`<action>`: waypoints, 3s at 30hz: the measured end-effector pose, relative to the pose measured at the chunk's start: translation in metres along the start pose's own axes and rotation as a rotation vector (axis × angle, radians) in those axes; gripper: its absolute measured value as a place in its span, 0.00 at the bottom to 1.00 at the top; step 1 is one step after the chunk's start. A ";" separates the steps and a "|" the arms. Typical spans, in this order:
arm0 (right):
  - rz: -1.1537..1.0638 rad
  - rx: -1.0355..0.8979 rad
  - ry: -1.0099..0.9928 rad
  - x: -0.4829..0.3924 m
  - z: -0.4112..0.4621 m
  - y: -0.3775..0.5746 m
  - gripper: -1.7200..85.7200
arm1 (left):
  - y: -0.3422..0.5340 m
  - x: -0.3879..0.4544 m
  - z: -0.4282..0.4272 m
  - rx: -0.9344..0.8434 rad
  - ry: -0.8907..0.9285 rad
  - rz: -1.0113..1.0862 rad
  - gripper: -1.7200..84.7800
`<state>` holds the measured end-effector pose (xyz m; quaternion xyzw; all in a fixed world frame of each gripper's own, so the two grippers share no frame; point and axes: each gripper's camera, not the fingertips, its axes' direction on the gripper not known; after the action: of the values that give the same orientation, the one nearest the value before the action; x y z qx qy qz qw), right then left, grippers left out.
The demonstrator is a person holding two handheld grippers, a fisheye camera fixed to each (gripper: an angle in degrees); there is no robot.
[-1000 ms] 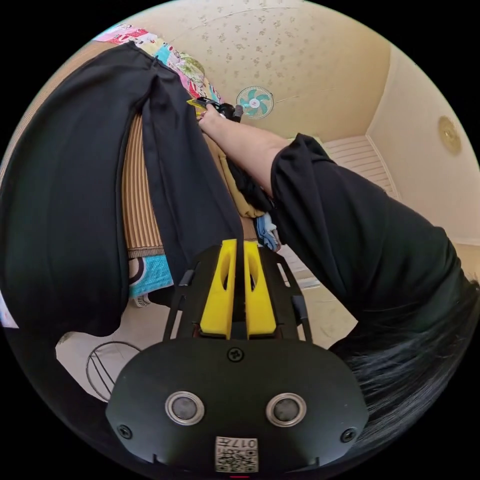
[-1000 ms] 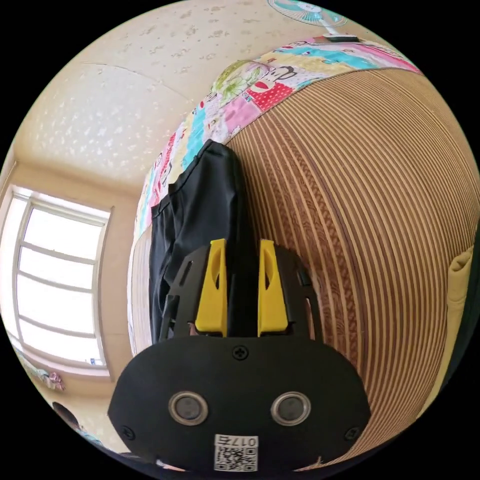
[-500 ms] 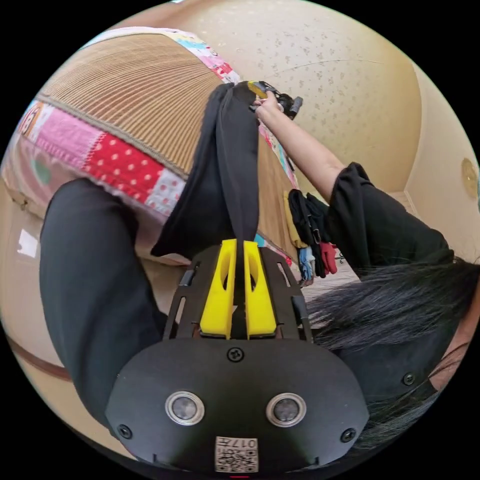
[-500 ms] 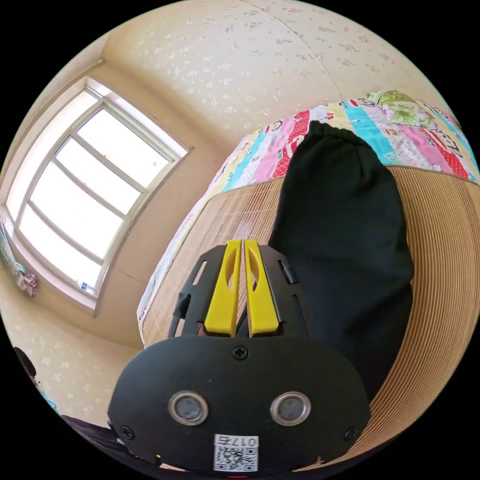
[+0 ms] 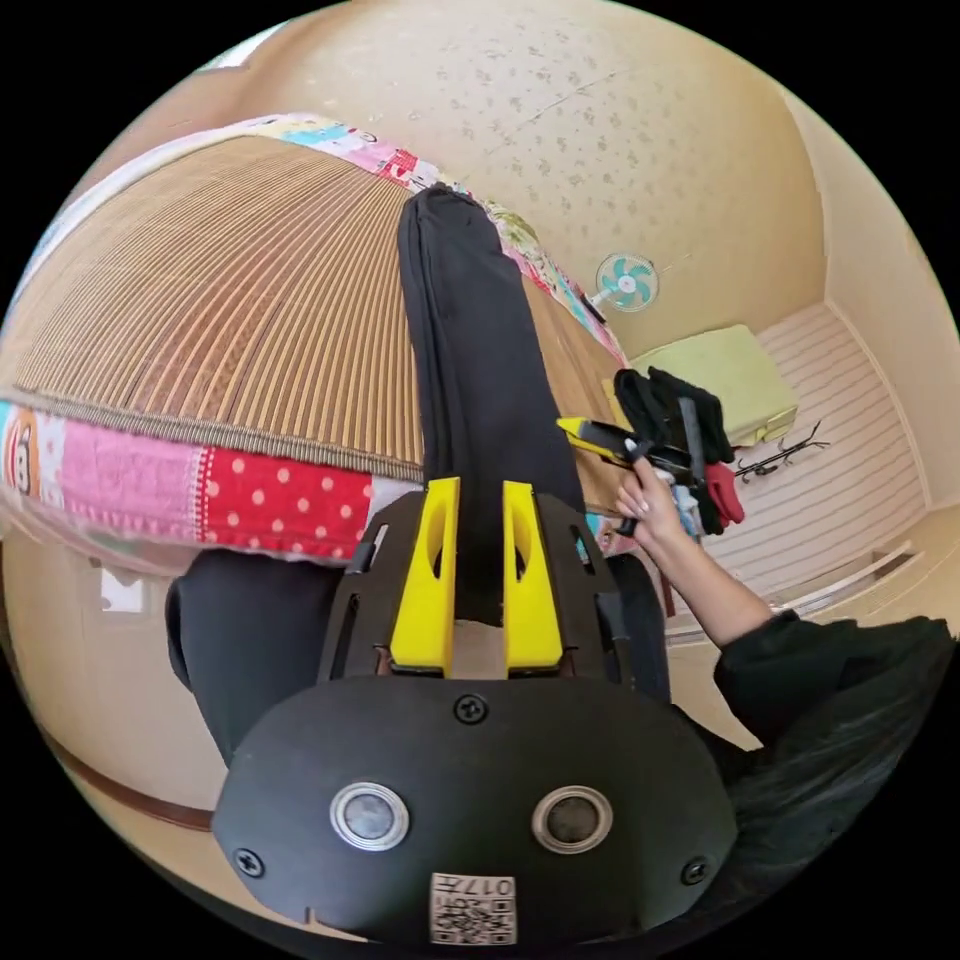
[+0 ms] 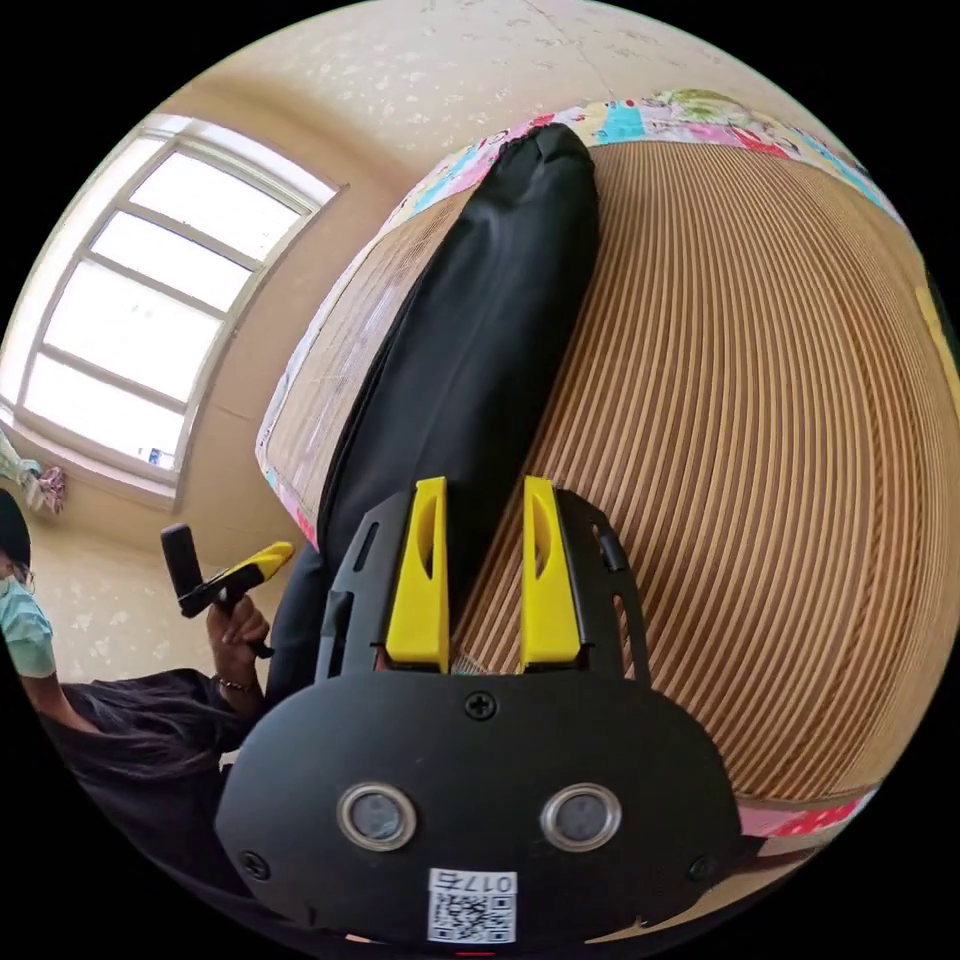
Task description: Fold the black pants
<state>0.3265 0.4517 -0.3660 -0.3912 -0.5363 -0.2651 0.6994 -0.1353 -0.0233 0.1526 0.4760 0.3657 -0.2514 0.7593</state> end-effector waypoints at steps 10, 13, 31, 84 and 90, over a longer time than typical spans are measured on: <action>0.024 -0.019 -0.151 0.013 -0.057 0.090 0.06 | 0.029 0.024 0.064 -0.336 0.106 0.051 0.03; 0.102 -0.037 0.125 0.005 -0.058 0.083 0.08 | 0.050 0.014 0.059 -0.230 0.218 -0.076 0.02; -0.101 -0.039 0.353 -0.089 0.120 -0.125 0.07 | 0.028 0.035 0.108 -0.173 0.053 -0.001 0.05; 0.052 0.038 -0.402 0.107 -0.155 0.023 0.14 | -0.047 0.063 0.052 -0.132 0.027 -0.025 0.18; 0.044 -0.012 -0.507 0.115 -0.146 0.012 0.11 | -0.037 0.079 0.068 -0.138 0.143 -0.016 0.17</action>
<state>0.4474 0.3424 -0.2766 -0.4610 -0.6841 -0.1464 0.5459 -0.0934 -0.1028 0.0889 0.4365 0.4392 -0.1970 0.7601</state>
